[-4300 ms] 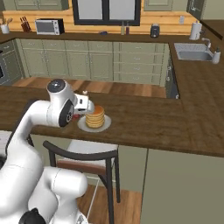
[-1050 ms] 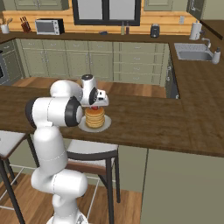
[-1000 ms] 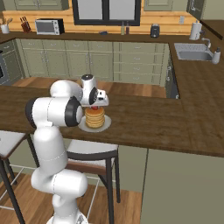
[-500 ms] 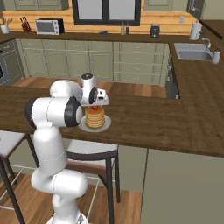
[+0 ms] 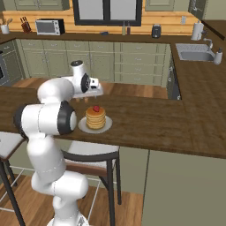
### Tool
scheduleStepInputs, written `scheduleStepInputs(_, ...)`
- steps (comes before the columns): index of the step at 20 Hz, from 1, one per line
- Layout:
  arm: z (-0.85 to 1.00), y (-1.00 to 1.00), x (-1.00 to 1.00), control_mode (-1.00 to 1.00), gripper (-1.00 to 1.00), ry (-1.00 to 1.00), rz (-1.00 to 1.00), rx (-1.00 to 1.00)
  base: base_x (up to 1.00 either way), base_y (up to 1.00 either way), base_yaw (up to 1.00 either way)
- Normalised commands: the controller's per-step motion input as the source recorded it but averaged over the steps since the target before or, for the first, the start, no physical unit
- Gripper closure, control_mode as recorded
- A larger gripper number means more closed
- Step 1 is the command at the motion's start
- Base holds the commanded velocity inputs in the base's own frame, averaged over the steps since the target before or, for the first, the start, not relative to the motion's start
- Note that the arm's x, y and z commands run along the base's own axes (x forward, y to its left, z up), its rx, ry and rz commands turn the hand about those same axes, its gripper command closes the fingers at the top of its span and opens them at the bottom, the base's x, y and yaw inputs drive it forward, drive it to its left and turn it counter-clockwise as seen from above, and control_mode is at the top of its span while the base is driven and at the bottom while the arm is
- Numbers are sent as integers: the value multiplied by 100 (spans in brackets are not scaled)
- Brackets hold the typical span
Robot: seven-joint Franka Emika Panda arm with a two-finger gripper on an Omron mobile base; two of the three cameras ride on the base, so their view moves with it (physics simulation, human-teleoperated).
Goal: Take the strawberry from the fridge and place it on top of the pancake, located on the dining counter.
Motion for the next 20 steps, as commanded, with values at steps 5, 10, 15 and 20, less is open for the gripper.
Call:
scheduleStepInputs(5, 43, 58, -98, -100, -100, 0, -1, -2, 0, 0, 0)
scheduleStepInputs(10, 0, 100, -100, -100, -100, 0, -5, -6, 0, 0, 0)
scheduleStepInputs(15, 16, 81, -100, -100, -100, 0, -2, -2, 0, 0, 0)
scheduleStepInputs(20, 41, 17, -100, -100, -100, -4, -4, 0, 0, 0, 0)
